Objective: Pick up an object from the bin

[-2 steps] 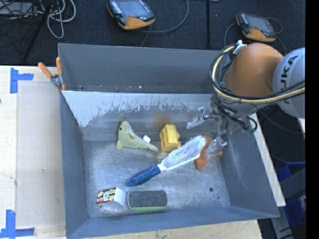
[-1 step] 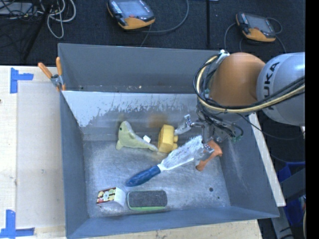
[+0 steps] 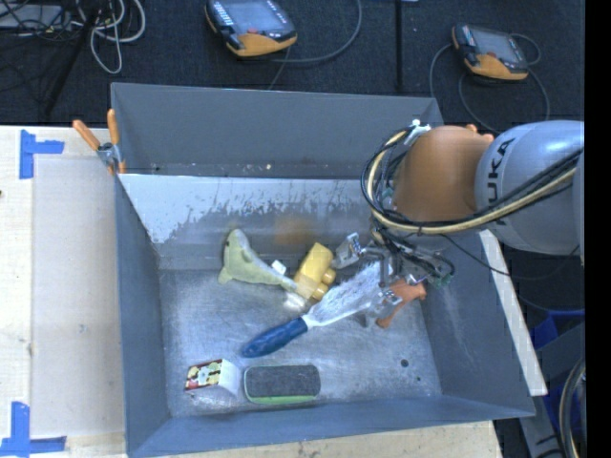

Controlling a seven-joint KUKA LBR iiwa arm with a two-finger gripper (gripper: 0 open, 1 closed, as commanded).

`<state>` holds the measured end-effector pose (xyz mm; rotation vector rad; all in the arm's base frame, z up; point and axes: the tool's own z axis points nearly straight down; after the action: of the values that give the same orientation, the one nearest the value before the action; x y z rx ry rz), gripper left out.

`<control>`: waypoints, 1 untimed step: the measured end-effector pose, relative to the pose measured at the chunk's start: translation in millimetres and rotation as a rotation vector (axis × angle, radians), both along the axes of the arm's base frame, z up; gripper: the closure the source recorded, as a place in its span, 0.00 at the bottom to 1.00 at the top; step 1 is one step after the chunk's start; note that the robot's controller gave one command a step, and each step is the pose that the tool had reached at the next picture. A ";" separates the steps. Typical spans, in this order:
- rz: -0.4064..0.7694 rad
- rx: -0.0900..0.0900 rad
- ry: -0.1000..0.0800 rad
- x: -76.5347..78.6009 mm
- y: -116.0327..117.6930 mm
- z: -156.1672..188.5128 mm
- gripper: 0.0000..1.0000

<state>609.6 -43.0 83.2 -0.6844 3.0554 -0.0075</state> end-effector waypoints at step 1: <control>0.154 -0.002 -0.021 -16.5 17.1 -2.7 1.00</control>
Offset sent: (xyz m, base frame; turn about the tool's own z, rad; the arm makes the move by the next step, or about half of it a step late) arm 0.0000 0.0000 0.0000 0.0000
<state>593.1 -25.9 80.6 -0.9119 2.9745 -0.0164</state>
